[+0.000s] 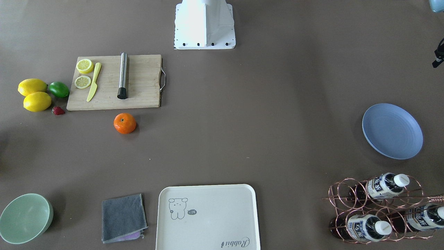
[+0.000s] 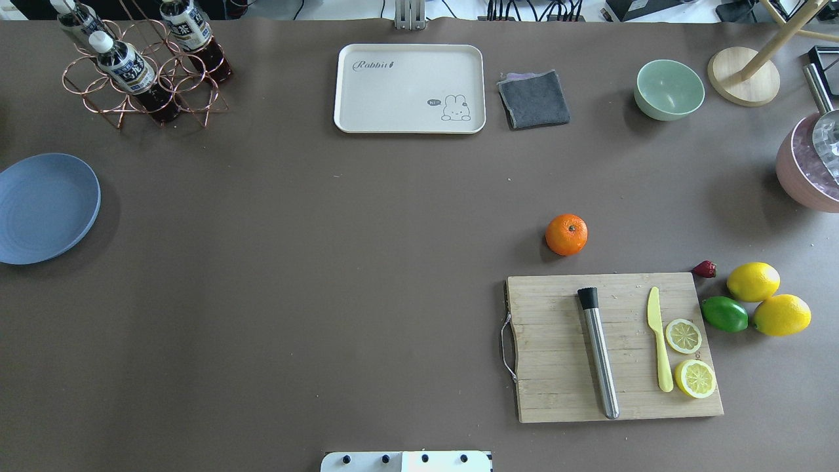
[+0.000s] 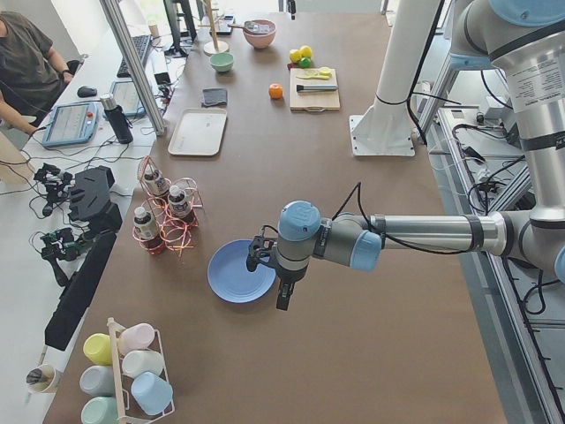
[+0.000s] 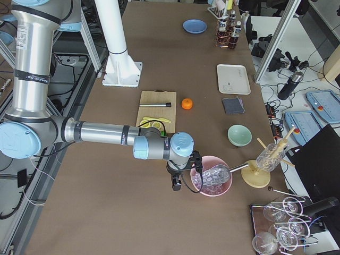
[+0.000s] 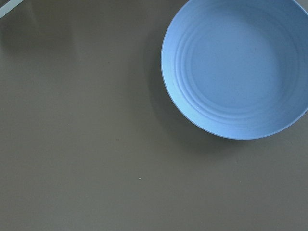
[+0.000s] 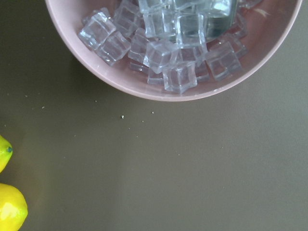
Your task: Pick orange to plate
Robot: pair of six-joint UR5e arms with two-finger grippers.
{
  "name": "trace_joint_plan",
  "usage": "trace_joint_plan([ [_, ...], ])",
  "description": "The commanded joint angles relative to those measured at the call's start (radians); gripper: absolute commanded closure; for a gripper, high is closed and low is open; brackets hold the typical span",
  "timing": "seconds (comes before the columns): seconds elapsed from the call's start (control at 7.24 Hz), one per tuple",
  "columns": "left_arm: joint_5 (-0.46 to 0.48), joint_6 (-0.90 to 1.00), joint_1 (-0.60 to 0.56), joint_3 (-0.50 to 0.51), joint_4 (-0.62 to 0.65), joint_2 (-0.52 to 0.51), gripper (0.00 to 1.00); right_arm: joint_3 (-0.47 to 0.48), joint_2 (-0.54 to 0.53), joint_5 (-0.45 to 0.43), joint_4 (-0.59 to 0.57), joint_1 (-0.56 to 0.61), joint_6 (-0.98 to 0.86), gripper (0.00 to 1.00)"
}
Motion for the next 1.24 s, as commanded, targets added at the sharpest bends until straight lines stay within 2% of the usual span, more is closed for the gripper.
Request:
trace_joint_plan([
  [0.0, -0.001, 0.001, -0.001, -0.007, -0.002, 0.001, 0.02, 0.001, -0.001, 0.001, 0.000, 0.000, 0.000, 0.00],
  [0.41, -0.004, 0.004, 0.000, -0.023, -0.039, -0.002, 0.03, 0.013, 0.007, 0.009, 0.000, 0.000, 0.002, 0.00],
  [0.69, -0.090, 0.004, 0.000, -0.017, -0.060, 0.000, 0.03, 0.005, 0.006, 0.032, -0.003, 0.000, 0.008, 0.00],
  [1.11, -0.084, 0.002, -0.021, 0.003, -0.062, 0.003, 0.03, 0.006, 0.008, 0.026, 0.002, 0.003, 0.006, 0.00],
])
